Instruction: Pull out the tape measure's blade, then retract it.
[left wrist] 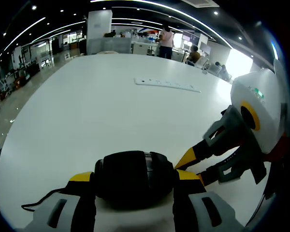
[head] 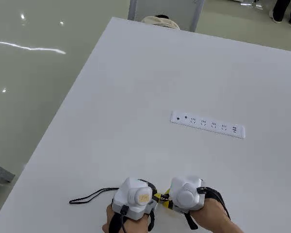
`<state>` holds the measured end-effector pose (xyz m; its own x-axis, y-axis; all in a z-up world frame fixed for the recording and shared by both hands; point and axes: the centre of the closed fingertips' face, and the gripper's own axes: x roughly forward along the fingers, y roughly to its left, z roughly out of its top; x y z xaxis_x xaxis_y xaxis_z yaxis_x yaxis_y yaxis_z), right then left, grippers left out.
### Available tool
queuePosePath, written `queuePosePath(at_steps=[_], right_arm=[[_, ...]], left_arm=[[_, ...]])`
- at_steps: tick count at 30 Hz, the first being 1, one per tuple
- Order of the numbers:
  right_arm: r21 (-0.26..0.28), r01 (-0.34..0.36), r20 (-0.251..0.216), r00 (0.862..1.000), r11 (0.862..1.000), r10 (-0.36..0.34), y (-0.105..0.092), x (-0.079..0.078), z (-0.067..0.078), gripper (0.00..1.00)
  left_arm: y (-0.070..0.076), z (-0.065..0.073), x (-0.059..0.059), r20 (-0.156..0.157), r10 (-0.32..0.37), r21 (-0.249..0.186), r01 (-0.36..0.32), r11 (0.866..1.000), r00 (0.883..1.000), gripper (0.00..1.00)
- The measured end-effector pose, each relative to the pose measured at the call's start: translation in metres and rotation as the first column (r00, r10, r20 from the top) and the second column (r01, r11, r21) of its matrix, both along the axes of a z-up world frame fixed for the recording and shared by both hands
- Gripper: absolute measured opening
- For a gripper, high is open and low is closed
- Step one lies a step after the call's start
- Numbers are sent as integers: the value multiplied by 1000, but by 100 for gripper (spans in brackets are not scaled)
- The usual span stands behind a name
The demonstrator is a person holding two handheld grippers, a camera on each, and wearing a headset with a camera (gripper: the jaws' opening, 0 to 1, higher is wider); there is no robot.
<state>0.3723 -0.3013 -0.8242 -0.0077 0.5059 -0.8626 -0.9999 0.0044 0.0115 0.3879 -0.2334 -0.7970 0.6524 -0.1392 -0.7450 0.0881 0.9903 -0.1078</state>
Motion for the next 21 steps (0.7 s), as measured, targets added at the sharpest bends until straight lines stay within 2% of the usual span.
queuePosePath(at_steps=[21], right_arm=[[1, -5, 1, 1000, 1000, 5, 6, -2, 1, 14]], left_arm=[[0, 0, 0, 6, -12, 2, 12, 1000, 1000, 60]])
